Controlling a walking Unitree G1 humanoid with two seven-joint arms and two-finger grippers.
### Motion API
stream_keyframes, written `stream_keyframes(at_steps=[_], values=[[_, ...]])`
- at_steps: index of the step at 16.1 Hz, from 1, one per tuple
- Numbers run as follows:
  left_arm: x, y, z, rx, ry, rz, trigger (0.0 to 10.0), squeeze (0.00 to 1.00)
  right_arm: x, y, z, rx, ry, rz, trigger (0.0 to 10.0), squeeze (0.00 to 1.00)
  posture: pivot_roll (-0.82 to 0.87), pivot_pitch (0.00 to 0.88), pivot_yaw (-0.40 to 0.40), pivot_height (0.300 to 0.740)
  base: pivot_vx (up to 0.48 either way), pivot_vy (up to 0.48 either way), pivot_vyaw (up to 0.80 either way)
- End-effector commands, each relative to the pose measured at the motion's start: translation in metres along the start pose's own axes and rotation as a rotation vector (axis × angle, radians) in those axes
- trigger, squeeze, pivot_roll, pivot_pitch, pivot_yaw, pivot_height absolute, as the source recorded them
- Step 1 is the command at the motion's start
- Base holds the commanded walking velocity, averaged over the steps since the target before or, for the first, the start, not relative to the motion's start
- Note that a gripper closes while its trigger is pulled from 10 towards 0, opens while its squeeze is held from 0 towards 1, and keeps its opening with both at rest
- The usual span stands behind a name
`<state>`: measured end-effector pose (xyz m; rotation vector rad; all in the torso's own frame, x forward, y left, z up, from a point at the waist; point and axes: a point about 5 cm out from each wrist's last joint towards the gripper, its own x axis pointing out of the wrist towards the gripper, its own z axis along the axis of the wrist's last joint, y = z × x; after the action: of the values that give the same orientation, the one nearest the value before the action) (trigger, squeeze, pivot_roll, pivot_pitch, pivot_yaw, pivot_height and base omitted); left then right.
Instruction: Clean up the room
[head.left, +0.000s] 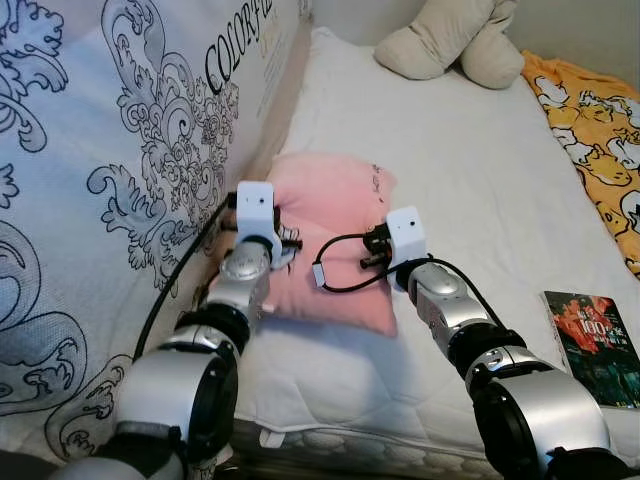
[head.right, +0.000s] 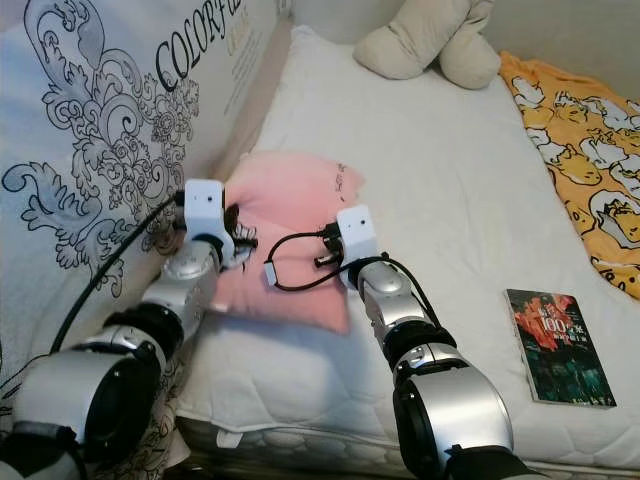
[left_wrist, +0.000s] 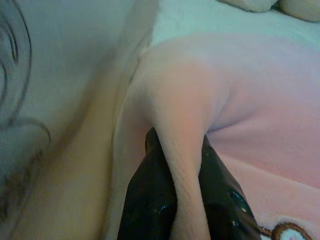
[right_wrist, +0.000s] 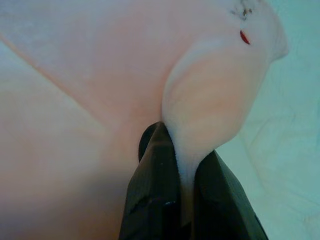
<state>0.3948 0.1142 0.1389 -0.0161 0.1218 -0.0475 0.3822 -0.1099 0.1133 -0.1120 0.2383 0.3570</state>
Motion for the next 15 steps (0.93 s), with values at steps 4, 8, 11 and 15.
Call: stream_keyframes(at_steps=[4, 8, 11, 15], values=[[-0.006, -0.002, -0.022, 0.042, 0.072, -0.022, 10.0, 0.0, -0.011, -0.005, -0.043, 0.036, 0.205, -0.038, 10.0, 0.0, 0.1, 0.208, -0.139, 0.74, 0.0, 0.0, 0.0], [-0.009, -0.007, -0.028, 0.016, 0.076, -0.024, 10.0, 1.0, -0.013, -0.006, -0.049, 0.033, 0.216, -0.047, 10.0, 1.0, 0.09, 0.191, -0.139, 0.74, 0.0, 0.0, 0.0], [-0.006, -0.001, -0.017, 0.023, 0.029, -0.01, 10.0, 1.0, -0.011, -0.008, -0.038, 0.037, 0.177, -0.048, 10.0, 1.0, 0.11, 0.148, -0.115, 0.74, 0.0, 0.0, 0.0], [-0.013, -0.004, -0.034, -0.011, 0.045, 0.018, 10.0, 1.0, -0.012, -0.02, -0.032, -0.002, 0.147, -0.095, 10.0, 1.0, 0.11, 0.078, -0.088, 0.74, 0.0, 0.0, 0.0]])
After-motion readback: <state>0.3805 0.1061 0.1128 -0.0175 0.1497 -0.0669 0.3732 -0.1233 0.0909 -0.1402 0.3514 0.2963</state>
